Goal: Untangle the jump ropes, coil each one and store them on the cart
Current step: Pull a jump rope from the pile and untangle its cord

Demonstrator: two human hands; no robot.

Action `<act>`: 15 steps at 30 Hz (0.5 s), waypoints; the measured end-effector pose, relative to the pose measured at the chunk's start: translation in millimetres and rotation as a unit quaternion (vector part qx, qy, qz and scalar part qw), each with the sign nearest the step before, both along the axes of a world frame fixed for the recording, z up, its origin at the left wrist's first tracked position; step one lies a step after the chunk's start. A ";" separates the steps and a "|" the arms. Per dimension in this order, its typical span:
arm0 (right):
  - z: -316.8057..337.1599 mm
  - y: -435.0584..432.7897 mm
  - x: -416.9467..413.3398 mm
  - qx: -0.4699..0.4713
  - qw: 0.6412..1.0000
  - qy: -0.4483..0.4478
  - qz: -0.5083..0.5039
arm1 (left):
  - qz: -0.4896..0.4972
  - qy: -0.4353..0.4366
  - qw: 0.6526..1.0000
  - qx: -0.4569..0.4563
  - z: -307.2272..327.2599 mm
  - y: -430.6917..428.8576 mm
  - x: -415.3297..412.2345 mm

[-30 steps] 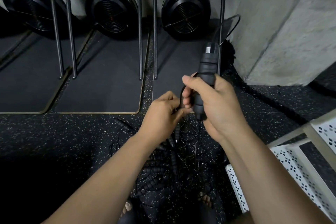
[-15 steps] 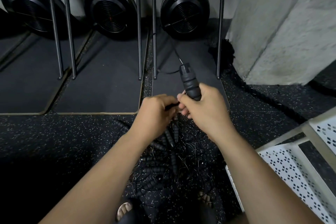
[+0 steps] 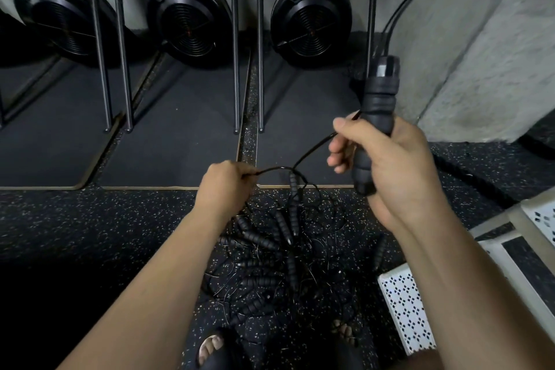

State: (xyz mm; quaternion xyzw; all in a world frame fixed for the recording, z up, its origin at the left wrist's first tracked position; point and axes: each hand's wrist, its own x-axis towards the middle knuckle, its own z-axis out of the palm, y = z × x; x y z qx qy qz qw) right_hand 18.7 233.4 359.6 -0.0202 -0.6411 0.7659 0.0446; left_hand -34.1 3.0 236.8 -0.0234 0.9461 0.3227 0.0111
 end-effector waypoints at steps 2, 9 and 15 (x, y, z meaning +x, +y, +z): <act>2.8 0.3 0.9 -0.020 1.000 -0.002 0.009 | -0.001 -0.021 0.999 -0.041 -3.2 0.6 0.6; -5.2 -4.6 -1.9 -0.028 0.999 -0.020 0.014 | -0.198 0.031 0.968 0.152 21.6 47.3 25.0; -14.4 -1.8 -6.9 -0.024 0.999 -0.025 0.019 | -0.223 0.072 0.959 0.160 14.0 53.9 27.5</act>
